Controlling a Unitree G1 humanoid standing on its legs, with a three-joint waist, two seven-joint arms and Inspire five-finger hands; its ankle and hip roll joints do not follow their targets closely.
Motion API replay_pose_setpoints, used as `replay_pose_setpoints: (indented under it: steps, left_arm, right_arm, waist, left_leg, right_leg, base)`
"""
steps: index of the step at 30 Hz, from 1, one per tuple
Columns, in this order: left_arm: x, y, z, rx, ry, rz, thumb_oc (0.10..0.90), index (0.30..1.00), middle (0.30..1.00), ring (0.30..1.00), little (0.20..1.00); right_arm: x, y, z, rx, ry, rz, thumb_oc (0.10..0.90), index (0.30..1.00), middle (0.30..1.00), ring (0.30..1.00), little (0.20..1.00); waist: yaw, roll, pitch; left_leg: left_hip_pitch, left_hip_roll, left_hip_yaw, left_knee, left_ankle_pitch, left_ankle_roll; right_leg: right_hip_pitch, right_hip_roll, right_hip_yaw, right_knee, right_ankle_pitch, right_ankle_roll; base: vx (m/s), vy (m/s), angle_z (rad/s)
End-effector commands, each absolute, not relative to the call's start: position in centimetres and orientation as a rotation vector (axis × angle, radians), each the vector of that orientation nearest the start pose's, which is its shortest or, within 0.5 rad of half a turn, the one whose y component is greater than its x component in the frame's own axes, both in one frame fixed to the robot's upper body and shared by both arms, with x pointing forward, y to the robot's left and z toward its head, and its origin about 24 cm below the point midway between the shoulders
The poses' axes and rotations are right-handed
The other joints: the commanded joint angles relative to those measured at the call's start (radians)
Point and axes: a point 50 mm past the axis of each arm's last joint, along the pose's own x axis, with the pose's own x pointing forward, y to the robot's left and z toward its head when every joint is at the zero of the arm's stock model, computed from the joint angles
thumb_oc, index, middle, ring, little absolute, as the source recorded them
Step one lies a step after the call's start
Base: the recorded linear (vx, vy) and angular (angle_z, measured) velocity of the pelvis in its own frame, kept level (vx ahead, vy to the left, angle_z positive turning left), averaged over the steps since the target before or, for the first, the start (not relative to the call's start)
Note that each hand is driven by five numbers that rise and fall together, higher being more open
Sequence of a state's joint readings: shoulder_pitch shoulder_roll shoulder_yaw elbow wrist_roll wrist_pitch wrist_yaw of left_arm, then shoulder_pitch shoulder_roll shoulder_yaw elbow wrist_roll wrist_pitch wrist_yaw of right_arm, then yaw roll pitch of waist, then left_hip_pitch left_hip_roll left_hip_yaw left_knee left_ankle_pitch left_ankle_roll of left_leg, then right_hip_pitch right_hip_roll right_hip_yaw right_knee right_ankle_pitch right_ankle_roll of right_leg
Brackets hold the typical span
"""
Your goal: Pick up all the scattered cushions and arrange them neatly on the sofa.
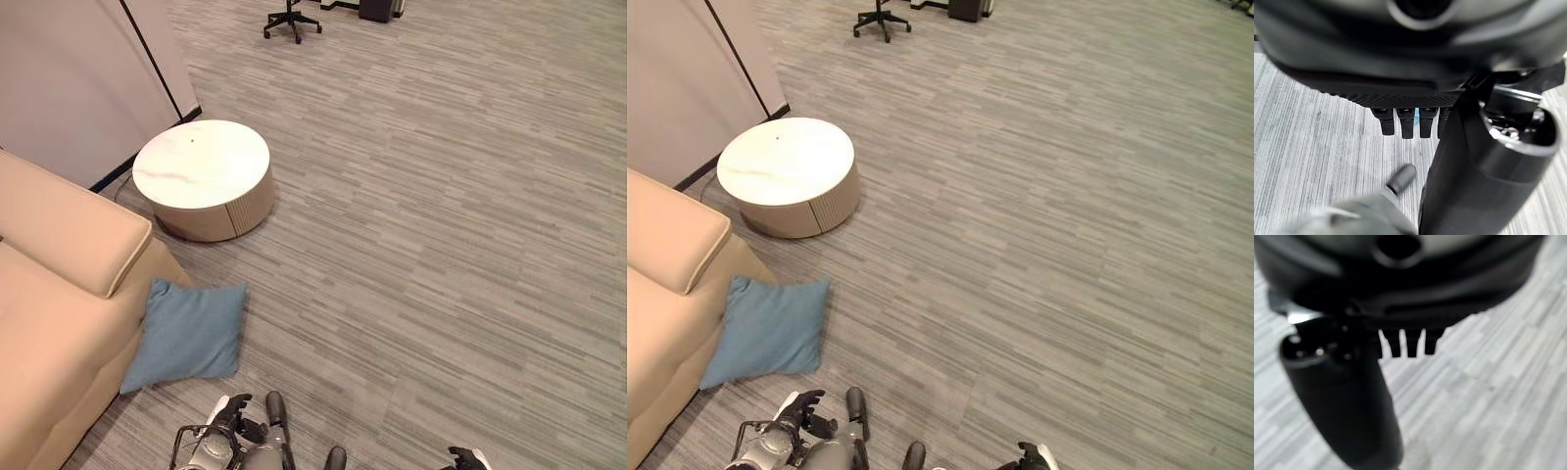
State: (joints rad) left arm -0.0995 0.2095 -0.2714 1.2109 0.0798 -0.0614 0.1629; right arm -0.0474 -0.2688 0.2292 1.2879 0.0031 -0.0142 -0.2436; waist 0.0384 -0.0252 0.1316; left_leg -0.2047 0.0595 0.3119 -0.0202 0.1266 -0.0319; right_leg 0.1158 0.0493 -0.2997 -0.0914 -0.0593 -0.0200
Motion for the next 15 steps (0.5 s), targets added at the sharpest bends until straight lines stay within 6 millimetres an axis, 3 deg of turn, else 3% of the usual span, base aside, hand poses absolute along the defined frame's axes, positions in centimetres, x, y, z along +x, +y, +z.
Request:
replay_pose_setpoints:
  steps: [1, 4, 6, 9, 11, 13, 15]
  left_arm:
    - [12.2, 22.2, -15.4, 0.571, 1.079, -0.044, 0.8, 0.9, 0.9, 0.9, 0.9]
    - [12.3, 22.6, -15.3, 0.568, 1.079, -0.033, 0.8, 0.9, 0.9, 0.9, 0.9]
    - [13.1, 23.0, -15.0, 0.574, 1.056, -0.02, 0.8, 0.9, 0.9, 0.9, 0.9]
    - [13.5, 23.4, -14.7, 0.582, 1.039, -0.006, 0.8, 0.9, 0.9, 0.9, 0.9]
    - [13.5, 23.4, -14.7, 0.58, 1.039, -0.006, 0.8, 0.9, 0.9, 0.9, 0.9]
    - [13.6, 23.3, -14.7, 0.579, 1.031, -0.008, 0.8, 0.9, 0.9, 0.9, 0.9]
    - [13.5, 23.2, -14.8, 0.586, 1.037, -0.016, 0.8, 0.9, 0.9, 0.9, 0.9]
  right_arm:
    - [9.5, -26.6, -15.1, -0.587, 1.171, -0.204, 0.8, 0.9, 0.9, 0.9, 0.9]
    - [9.6, -26.4, -15.1, -0.591, 1.171, -0.186, 0.8, 0.9, 0.9, 0.9, 0.9]
    - [10.4, -26.4, -14.9, -0.591, 1.148, -0.177, 0.8, 0.9, 0.9, 0.9, 0.9]
    - [11.2, -26.1, -14.7, -0.583, 1.115, -0.172, 0.8, 0.9, 0.9, 0.9, 0.9]
    - [11.4, -26.0, -14.7, -0.581, 1.106, -0.172, 0.8, 0.9, 0.9, 0.9, 0.9]
    - [11.7, -26.0, -14.6, -0.58, 1.1, -0.169, 0.8, 0.9, 0.9, 0.9, 0.9]
    - [11.6, -26.0, -14.6, -0.581, 1.105, -0.168, 0.8, 0.9, 0.9, 0.9, 0.9]
  waist:
    - [0.032, -0.047, -0.042]
    - [0.05, -0.058, -0.052]
    - [0.048, -0.05, -0.039]
    - [0.027, -0.028, -0.013]
    - [0.024, -0.017, -0.012]
    - [0.017, -0.009, -0.01]
    - [0.005, -0.011, -0.007]
  left_leg:
    - [-0.023, -0.031, -0.055, 0.096, -0.069, -0.001]
    - [-0.001, -0.05, -0.07, 0.096, -0.101, 0.022]
    - [0.039, -0.07, -0.105, 0.099, -0.14, 0.055]
    - [0.075, -0.077, -0.162, 0.1, -0.155, 0.075]
    - [0.104, -0.078, -0.192, 0.09, -0.161, 0.074]
    - [0.131, -0.082, -0.233, 0.07, -0.164, 0.066]
    - [0.146, -0.092, -0.27, 0.063, -0.165, 0.059]
  right_leg:
    - [-0.016, -0.084, 0.037, 0.057, -0.033, 0.128]
    - [-0.024, -0.111, 0.026, 0.129, -0.043, 0.14]
    - [-0.114, -0.177, 0.014, 0.357, 0.001, 0.177]
    - [-0.218, -0.189, 0.06, 0.552, 0.061, 0.179]
    - [-0.245, -0.179, 0.083, 0.558, 0.04, 0.16]
    - [-0.271, -0.164, 0.099, 0.477, 0.011, 0.142]
    - [-0.285, -0.143, 0.14, 0.371, 0.022, 0.141]
  base:
    - [0.22, 0.073, 0.14]
    - [0.16, 0.102, 0.31]
    - [0.15, 0.165, 0.32]
    - [0.11, 0.09, 0.46]
    - [0.16, 0.011, 0.88]
    - [0.17, -0.063, 0.58]
    - [0.17, -0.091, 0.76]
